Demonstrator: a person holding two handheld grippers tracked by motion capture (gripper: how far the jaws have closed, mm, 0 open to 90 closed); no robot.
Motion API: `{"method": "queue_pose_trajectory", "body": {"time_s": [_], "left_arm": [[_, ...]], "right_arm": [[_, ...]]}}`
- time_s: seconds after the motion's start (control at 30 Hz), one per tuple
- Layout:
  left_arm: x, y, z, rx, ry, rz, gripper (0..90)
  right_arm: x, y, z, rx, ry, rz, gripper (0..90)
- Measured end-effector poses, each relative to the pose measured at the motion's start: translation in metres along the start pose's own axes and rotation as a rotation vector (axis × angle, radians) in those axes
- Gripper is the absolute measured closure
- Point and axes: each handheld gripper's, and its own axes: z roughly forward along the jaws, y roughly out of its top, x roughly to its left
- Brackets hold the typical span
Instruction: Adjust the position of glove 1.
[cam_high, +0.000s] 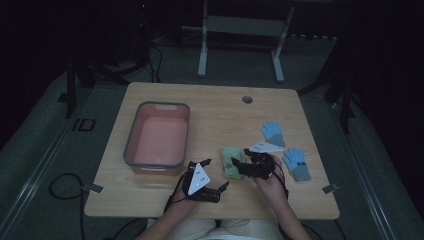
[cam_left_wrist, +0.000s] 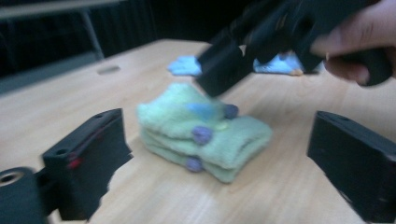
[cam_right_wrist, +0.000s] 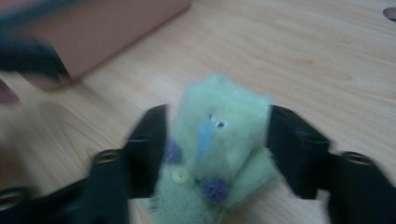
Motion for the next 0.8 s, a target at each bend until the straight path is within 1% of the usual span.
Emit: {"method": "queue_pose_trajectory", "body": {"time_s": [0.03,0.07,0.1,0.13,0.17,0.2,0.23,0.27,0.3,0.33,0.37,0.4,0.43,0.5,0.53,0.57,0.6,0.63,0.67,0.7,0.73,0.8], "left_arm": [[0.001,0.004,0.000,0.028,-0.023,-0.028,6.1],[0.003,0.007,0.001,0.036,-0.046,-0.038,6.7],[0.003,0.010,0.002,0.049,-0.054,-0.026,8.2],[0.003,0.013,0.003,0.059,-0.065,-0.016,10.5],[0.003,0.016,0.004,0.067,-0.088,0.017,14.9],[0.003,0.018,0.006,0.076,-0.132,0.033,15.2],[0.002,0.020,0.009,0.100,-0.178,0.063,15.2],[-0.001,0.022,0.012,0.111,-0.187,0.117,16.1],[-0.002,0.023,0.014,0.114,-0.212,0.148,22.6],[-0.004,0.024,0.017,0.124,-0.219,0.186,25.7],[-0.004,0.025,0.021,0.134,-0.225,0.221,28.3],[-0.004,0.026,0.025,0.145,-0.246,0.246,34.0],[-0.004,0.027,0.029,0.156,-0.249,0.269,34.9],[-0.003,0.027,0.039,0.187,-0.275,0.324,40.2],[-0.003,0.026,0.043,0.200,-0.278,0.342,40.5],[-0.001,0.026,0.047,0.219,-0.294,0.353,42.5],[-0.001,0.026,0.047,0.219,-0.294,0.353,44.9],[0.000,0.025,0.054,0.247,-0.288,0.394,44.9],[0.001,0.024,0.057,0.257,-0.295,0.408,47.4],[0.001,0.023,0.059,0.266,-0.292,0.425,47.6],[0.002,0.022,0.061,0.279,-0.301,0.445,48.7],[0.002,0.022,0.063,0.296,-0.315,0.472,49.6]], "right_arm": [[0.000,0.000,0.000,0.000,0.000,0.000,29.2],[-0.004,0.002,-0.004,-0.013,0.036,0.015,23.6],[-0.008,0.004,-0.009,-0.030,0.055,0.020,18.1],[-0.010,0.005,-0.012,-0.038,0.073,0.009,15.0],[-0.012,0.007,-0.014,-0.041,0.087,0.004,14.7],[-0.018,0.009,-0.018,-0.078,0.100,-0.007,17.4],[-0.018,0.009,-0.018,-0.078,0.100,-0.007,17.4],[-0.021,0.010,-0.019,-0.112,0.108,-0.037,16.6],[-0.024,0.011,-0.021,-0.133,0.110,-0.055,16.8],[-0.026,0.012,-0.021,-0.133,0.114,-0.044,16.8],[-0.029,0.014,-0.022,-0.117,0.130,-0.012,16.8],[-0.033,0.017,-0.022,-0.096,0.153,0.018,16.3],[-0.034,0.018,-0.021,-0.092,0.164,0.033,11.8],[-0.035,0.021,-0.020,-0.096,0.190,0.024,10.6],[-0.035,0.023,-0.017,-0.101,0.185,0.015,10.6],[-0.035,0.025,-0.014,-0.085,0.179,0.008,14.3],[-0.035,0.025,-0.014,-0.085,0.179,0.008,14.3],[-0.036,0.026,-0.012,-0.077,0.183,-0.004,26.2],[-0.038,0.030,-0.004,-0.043,0.169,-0.032,47.7],[-0.040,0.031,0.002,-0.030,0.181,-0.031,48.8],[-0.043,0.032,0.007,-0.016,0.187,-0.018,49.5],[-0.047,0.034,0.021,0.028,0.197,-0.007,44.1]]}}
